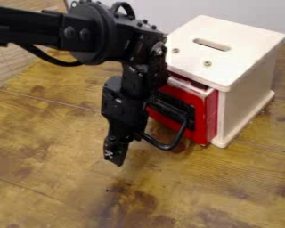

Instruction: Open the drawer

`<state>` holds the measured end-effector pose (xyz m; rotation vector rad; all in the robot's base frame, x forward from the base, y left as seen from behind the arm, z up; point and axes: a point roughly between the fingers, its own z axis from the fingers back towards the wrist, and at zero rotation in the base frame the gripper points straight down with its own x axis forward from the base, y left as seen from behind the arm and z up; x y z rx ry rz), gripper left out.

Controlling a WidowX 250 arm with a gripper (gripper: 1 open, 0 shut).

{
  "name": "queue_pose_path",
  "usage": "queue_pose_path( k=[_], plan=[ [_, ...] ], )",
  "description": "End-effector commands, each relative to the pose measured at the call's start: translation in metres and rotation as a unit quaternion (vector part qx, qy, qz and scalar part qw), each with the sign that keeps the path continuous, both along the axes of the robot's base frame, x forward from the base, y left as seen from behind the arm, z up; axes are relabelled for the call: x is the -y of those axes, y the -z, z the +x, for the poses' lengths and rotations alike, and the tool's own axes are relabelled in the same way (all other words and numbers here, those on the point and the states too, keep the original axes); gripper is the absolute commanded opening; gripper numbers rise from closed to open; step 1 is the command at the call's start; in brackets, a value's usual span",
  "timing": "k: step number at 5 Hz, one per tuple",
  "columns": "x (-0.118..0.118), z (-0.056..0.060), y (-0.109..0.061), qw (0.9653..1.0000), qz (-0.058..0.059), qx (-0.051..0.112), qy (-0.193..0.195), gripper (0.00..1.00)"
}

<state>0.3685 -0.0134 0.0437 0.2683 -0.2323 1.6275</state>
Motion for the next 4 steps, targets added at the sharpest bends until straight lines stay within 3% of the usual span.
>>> queue_pose_path(
  k=[1, 2, 3, 4],
  plan=[
    [-0.0309, 0.0097, -0.02, 0.9981, 0.025, 0.032, -0.046, 1.0],
    [-0.033, 0.0102, -0.0206, 0.9978, 0.027, 0.03, -0.053, 1.0],
    [-0.0348, 0.0104, -0.0215, 0.9975, 0.028, 0.028, -0.059, 0.0],
    [-0.0367, 0.0104, -0.0211, 0.9971, 0.029, 0.027, -0.065, 0.0]
  ],
)
